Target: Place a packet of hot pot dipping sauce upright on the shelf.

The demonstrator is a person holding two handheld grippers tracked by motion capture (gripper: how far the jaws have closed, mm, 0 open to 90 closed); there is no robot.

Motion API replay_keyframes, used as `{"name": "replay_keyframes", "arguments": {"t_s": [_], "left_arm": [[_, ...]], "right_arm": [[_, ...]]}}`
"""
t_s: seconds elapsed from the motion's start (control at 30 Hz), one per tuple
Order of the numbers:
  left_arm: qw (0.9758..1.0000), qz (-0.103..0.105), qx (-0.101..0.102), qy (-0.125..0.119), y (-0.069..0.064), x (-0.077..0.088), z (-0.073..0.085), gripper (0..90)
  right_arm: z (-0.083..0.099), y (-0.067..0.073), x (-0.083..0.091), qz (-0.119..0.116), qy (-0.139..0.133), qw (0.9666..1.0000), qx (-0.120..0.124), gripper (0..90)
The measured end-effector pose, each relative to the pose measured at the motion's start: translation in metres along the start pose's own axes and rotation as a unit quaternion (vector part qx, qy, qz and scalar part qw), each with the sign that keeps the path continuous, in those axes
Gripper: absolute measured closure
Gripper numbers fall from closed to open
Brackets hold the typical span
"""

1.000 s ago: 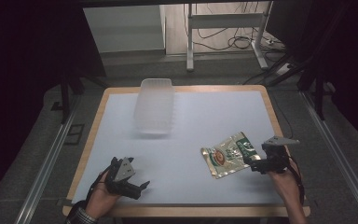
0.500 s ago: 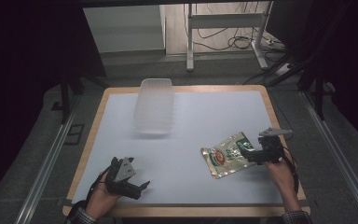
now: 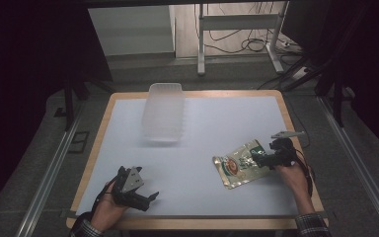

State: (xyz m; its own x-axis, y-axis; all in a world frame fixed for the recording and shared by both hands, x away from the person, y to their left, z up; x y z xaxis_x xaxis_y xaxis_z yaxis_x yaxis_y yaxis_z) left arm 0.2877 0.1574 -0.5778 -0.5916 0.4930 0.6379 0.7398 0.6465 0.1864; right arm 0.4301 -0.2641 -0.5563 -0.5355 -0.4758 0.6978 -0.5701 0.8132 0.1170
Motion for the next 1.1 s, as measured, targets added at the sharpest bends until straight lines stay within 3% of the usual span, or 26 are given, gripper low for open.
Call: {"name": "replay_keyframes", "arguments": {"t_s": [0.2, 0.57, 0.8, 0.87, 0.9, 0.93, 1.0, 1.03, 1.1], "left_arm": [[1.0000, 0.001, 0.000, 0.001, 0.000, 0.000, 0.000, 0.0], [1.0000, 0.004, -0.001, 0.004, -0.001, -0.001, 0.001, 0.0], [1.0000, 0.003, -0.004, 0.006, -0.001, -0.001, 0.001, 0.0], [1.0000, 0.002, -0.003, 0.005, -0.001, -0.001, 0.001, 0.0], [1.0000, 0.002, -0.003, 0.005, -0.001, -0.001, 0.001, 0.0], [0.9999, 0.002, -0.006, 0.008, -0.001, -0.001, 0.001, 0.0], [0.9999, 0.002, -0.007, 0.008, -0.001, -0.001, 0.001, 0.0], [0.9999, 0.002, -0.007, 0.009, -0.001, -0.001, 0.001, 0.0], [0.9999, 0.002, -0.008, 0.009, -0.001, -0.001, 0.001, 0.0]], "right_arm": [[0.001, 0.007, -0.009, -0.016, 0.015, 0.9998, -0.003, 8.0], [0.000, 0.022, -0.017, -0.047, 0.039, 0.9979, 0.020, 6.8], [-0.009, 0.039, -0.018, -0.045, 0.050, 0.9971, 0.035, 7.1], [-0.012, 0.041, -0.018, -0.023, 0.057, 0.9969, 0.049, 14.5], [-0.012, 0.041, -0.018, -0.023, 0.057, 0.9969, 0.049, 14.5], [-0.013, 0.043, -0.018, -0.001, 0.067, 0.9957, 0.065, 33.8], [-0.011, 0.045, -0.019, -0.011, 0.079, 0.9942, 0.073, 35.9], [-0.007, 0.052, -0.023, -0.013, 0.099, 0.9917, 0.082, 49.3], [-0.009, 0.054, -0.022, -0.007, 0.096, 0.9913, 0.090, 59.2]]}}
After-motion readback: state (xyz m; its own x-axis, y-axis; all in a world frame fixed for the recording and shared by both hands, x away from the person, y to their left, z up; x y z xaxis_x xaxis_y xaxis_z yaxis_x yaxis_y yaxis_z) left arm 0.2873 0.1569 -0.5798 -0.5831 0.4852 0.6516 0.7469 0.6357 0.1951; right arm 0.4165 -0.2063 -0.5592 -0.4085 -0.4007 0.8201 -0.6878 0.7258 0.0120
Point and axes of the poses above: each handheld gripper's, and its own axes: x roughly backward along the jaws, z roughly out of its underside, y roughly to its left, the point moved 7 cm from there along -x, roughly forward along the jaws, and after that the axes turned 1 degree about -x, right-handed, at the moved point
